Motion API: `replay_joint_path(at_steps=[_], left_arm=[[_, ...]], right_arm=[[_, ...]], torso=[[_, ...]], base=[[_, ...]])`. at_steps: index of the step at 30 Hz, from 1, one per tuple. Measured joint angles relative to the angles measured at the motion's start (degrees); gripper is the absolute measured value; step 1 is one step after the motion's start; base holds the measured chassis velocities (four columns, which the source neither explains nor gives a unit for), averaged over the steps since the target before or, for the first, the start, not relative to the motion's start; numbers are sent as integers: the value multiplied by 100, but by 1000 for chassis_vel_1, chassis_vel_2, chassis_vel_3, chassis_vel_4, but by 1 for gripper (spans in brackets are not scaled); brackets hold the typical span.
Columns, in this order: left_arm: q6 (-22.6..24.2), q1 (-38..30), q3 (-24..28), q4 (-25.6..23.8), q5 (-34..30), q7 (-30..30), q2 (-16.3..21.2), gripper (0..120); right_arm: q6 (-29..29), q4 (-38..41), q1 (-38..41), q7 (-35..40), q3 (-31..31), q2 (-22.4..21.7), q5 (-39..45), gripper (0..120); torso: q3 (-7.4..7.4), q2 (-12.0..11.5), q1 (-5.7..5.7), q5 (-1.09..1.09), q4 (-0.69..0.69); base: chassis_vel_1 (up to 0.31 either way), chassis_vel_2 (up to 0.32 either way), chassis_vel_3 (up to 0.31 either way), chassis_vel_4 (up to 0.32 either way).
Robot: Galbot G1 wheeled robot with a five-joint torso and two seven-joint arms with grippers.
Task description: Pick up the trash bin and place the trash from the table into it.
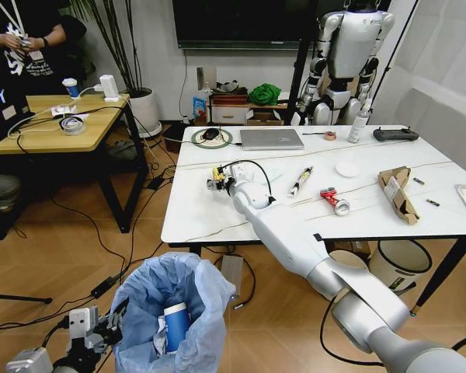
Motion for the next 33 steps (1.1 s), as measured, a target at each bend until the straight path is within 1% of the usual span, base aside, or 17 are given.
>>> replay_joint_path(at_steps=[1,2,4,6,7,13,15,16,17,18,20,21,22,24,29,33], left_arm=[[-2,-5,0,2,-15,-2,3,0],[-3,-9,0,4,-22,-3,5,0],[-7,-16,0,16,-35,-5,11,0],[-9,-18,-3,23,-45,-6,21,0],[-9,-18,-3,23,-45,-6,21,0],[-12,-56,-13,60,-81,-12,58,0],[-12,-63,-13,66,-83,-12,60,0],[-12,-75,-13,74,-86,-15,64,0],[-12,-80,-13,77,-87,-15,66,0],[-12,-87,-13,81,-90,-16,69,0],[-12,-97,-10,86,-95,-17,72,0],[-12,-108,-5,92,-101,-18,73,0],[-12,-108,-5,92,-101,-18,73,0],[-12,-134,8,115,-104,-20,73,0],[-11,-161,17,136,-107,-25,76,0],[2,-203,66,143,-115,-84,75,0]], right_arm=[[30,-63,13,-27,1,33,-17,86],[45,-131,25,-42,2,62,-37,82],[87,-308,43,-60,4,134,-79,72],[99,-393,48,-63,11,161,-93,65],[99,-393,48,-63,11,161,-93,65],[158,-523,55,-102,20,135,-137,39],[163,-523,56,-103,20,125,-138,38],[165,-522,56,-103,20,107,-139,32],[166,-521,56,-103,19,101,-139,30],[167,-518,55,-103,15,92,-139,24],[171,-509,56,-104,5,76,-139,19],[172,-500,55,-105,-2,64,-139,11],[172,-500,55,-105,-2,64,-139,11],[173,-478,56,-107,-20,43,-139,1],[197,-339,55,-113,-56,-30,-124,0],[279,87,-5,-179,-76,-298,68,0]], torso=[[0,0,0,0,1],[0,0,0,0,1],[0,0,0,0,0],[0,0,0,0,1],[0,0,0,0,1],[0,0,0,1,0],[0,0,0,1,1],[0,0,0,1,1],[0,0,0,1,0],[0,0,0,1,0],[0,0,0,1,0],[0,0,0,1,0],[0,0,0,1,0],[0,0,0,1,0],[0,0,0,1,1],[0,0,0,1,2]], base=[[0,0,0,0],[0,0,0,0],[0,0,0,0],[0,0,0,0],[0,0,0,0],[0,0,0,0],[0,0,0,0],[0,0,0,0],[0,0,0,0],[0,0,0,0],[0,0,0,0],[0,0,0,0],[0,0,0,0],[0,0,0,0],[0,0,0,0],[0,0,0,0]])
